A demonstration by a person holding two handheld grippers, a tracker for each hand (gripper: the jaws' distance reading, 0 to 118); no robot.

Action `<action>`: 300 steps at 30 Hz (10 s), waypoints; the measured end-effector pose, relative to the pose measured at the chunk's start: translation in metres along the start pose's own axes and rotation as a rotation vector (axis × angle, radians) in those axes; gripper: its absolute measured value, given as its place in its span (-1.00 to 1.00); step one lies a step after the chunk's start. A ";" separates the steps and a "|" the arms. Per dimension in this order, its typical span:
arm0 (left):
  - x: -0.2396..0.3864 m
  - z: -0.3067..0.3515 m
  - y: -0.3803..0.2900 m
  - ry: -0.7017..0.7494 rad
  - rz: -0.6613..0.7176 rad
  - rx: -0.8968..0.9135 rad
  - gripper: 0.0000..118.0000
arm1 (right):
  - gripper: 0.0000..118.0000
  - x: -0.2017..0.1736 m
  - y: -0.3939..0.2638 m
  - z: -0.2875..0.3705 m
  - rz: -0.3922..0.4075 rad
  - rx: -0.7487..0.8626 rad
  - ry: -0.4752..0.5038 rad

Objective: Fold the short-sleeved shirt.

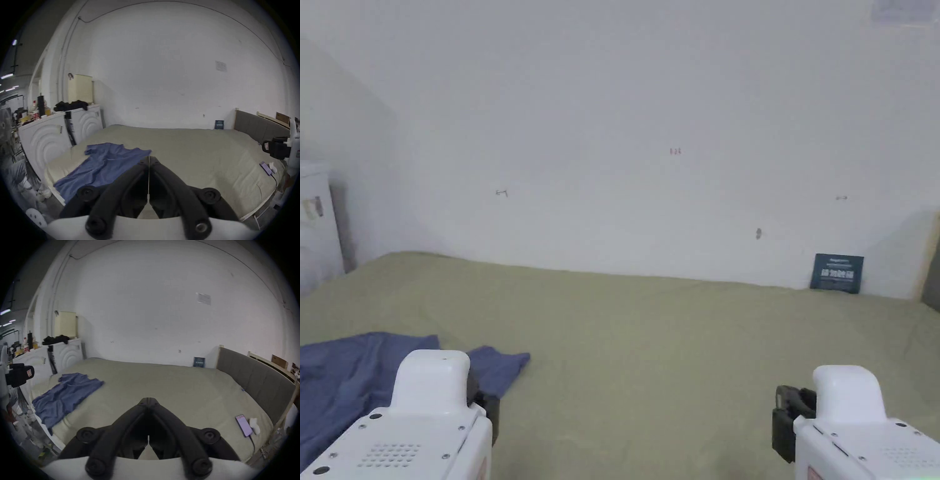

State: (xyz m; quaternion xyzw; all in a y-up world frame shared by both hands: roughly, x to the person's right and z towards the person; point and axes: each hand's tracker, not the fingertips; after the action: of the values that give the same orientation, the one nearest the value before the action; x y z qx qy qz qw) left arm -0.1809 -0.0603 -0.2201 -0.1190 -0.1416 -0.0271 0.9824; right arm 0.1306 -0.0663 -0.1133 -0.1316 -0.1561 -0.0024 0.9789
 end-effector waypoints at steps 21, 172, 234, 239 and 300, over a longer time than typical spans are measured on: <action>-0.122 0.052 -0.017 0.263 0.081 -0.097 -1.00 | -0.99 -0.154 0.005 -0.043 0.071 -0.047 0.415; 0.080 -0.377 -0.089 -0.540 0.003 -0.690 -0.94 | -0.83 0.228 -0.098 -0.227 -0.363 -0.643 -0.160; -0.029 -0.361 0.088 -0.446 0.112 -0.271 -0.94 | -0.83 0.223 0.099 -0.311 -0.387 -0.107 0.061; -0.038 -0.322 0.035 -0.466 0.162 -0.291 -0.94 | -0.83 0.218 0.044 -0.277 -0.447 -0.176 0.014; 0.082 -0.068 -0.122 -0.301 0.001 -0.539 -1.00 | -0.98 0.012 -0.118 -0.029 -0.149 -0.439 0.002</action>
State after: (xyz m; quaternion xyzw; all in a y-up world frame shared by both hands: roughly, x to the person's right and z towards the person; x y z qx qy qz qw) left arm -0.0949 -0.1971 -0.2325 -0.3782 -0.2731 -0.0454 0.8834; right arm 0.1458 -0.1872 -0.1057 -0.3296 -0.1601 -0.1087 0.9241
